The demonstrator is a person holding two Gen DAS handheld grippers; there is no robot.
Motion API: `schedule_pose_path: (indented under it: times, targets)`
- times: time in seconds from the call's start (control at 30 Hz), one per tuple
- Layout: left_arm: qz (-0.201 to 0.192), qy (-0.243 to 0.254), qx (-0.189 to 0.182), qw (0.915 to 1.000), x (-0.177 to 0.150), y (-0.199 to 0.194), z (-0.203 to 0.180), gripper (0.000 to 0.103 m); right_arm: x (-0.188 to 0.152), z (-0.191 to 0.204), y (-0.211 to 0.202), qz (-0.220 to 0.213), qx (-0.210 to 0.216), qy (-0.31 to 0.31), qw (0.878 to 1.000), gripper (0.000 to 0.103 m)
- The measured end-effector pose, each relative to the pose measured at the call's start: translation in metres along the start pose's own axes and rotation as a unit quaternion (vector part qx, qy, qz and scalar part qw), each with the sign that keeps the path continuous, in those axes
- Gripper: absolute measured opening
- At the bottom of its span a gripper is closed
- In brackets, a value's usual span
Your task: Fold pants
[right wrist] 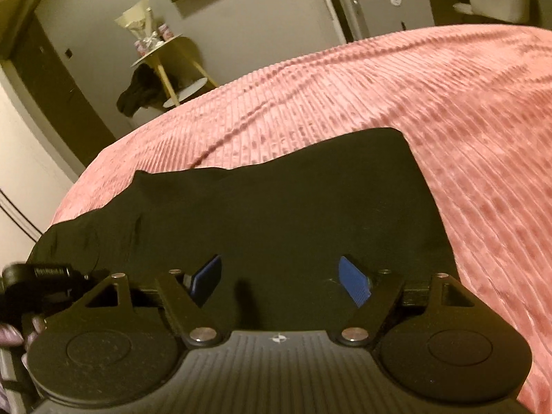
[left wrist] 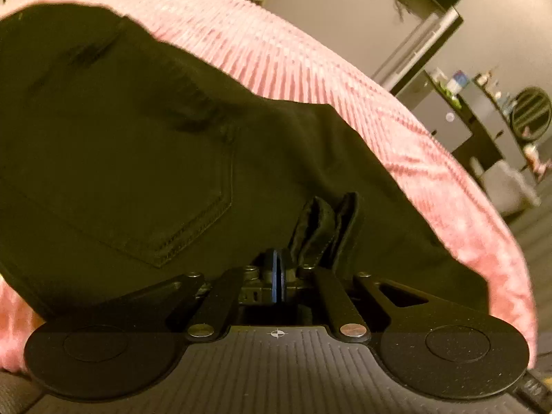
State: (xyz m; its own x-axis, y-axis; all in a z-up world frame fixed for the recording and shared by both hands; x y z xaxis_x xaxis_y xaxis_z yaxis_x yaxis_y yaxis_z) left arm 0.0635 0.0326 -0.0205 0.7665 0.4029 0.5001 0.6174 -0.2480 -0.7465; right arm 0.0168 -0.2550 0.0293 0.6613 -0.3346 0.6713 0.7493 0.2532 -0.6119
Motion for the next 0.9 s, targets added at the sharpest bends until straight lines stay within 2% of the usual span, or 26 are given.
schedule_pose_path:
  times: [0.1, 0.17, 0.2, 0.23, 0.27, 0.3, 0.33, 0.43, 0.5, 0.6, 0.67, 0.77, 0.87, 0.9]
  targets:
    - [0.006, -0.025, -0.013, 0.9996, 0.002, 0.001, 0.003, 0.005, 0.000, -0.001, 0.001, 0.002, 0.002, 0.002, 1.000, 0.080]
    - [0.005, -0.043, -0.027, 0.9987, 0.002, 0.000, 0.007, 0.012, 0.000, -0.002, 0.001, 0.002, 0.004, 0.003, 1.000, 0.081]
    - [0.003, -0.056, -0.036, 0.9978, 0.003, 0.000, 0.011, 0.023, 0.000, -0.002, 0.001, 0.002, 0.004, 0.003, 1.000, 0.081]
    - [0.002, -0.071, -0.044, 0.9965, 0.005, 0.003, 0.014, 0.042, 0.000, -0.002, 0.001, 0.003, 0.005, 0.004, 1.000, 0.082]
    - [0.000, -0.090, -0.053, 0.9946, 0.007, 0.000, 0.019, 0.050, 0.000, -0.002, 0.001, 0.003, 0.006, 0.005, 1.000, 0.083]
    - [-0.006, -0.113, -0.069, 0.9912, 0.009, -0.005, 0.029, 0.066, 0.000, -0.002, 0.002, 0.003, 0.006, 0.006, 1.000, 0.083]
    - [-0.014, -0.143, -0.091, 0.9854, 0.012, -0.010, 0.038, 0.078, 0.000, -0.002, 0.002, 0.003, 0.007, 0.008, 1.000, 0.083]
    - [-0.053, -0.210, -0.129, 0.9677, 0.026, -0.036, 0.073, 0.091, 0.001, -0.003, 0.001, 0.003, 0.010, 0.012, 1.000, 0.084]
    - [-0.095, -0.248, -0.131, 0.9551, 0.033, -0.059, 0.107, 0.095, 0.001, -0.004, 0.001, 0.003, 0.014, 0.016, 1.000, 0.085]
    - [-0.151, -0.302, -0.122, 0.9332, 0.033, -0.090, 0.168, 0.096, 0.002, -0.005, 0.003, 0.003, 0.019, 0.020, 1.000, 0.088]
    - [-0.176, -0.321, -0.113, 0.9239, 0.028, -0.101, 0.200, 0.097, 0.002, -0.007, 0.004, 0.003, 0.023, 0.025, 0.999, 0.089]
    - [-0.182, -0.342, -0.092, 0.9172, 0.020, -0.100, 0.232, 0.098, 0.003, -0.008, 0.005, 0.003, 0.024, 0.029, 0.999, 0.091]
    - [-0.172, -0.384, -0.106, 0.9013, 0.017, -0.082, 0.252, 0.098, 0.003, -0.005, 0.006, 0.006, 0.021, 0.023, 0.999, 0.092]
    - [-0.164, -0.391, -0.104, 0.8994, 0.017, -0.074, 0.256, 0.098, 0.003, -0.005, 0.007, 0.007, 0.020, 0.022, 1.000, 0.092]
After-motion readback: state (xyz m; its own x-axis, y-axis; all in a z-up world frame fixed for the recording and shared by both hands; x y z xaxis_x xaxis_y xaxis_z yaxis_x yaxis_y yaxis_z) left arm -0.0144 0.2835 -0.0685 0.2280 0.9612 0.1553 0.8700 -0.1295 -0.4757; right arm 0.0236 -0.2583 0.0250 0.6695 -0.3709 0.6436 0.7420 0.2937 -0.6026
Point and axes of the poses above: each gripper's, at about its wrist camera, not at the fingertips, and y roughly the way its jaws point, z to its left, x to its top, the point moved 1 cm from there along y, roughly the way its jaws point, and after that the axes turned 4 degrees about x, right-handed, at the moved point
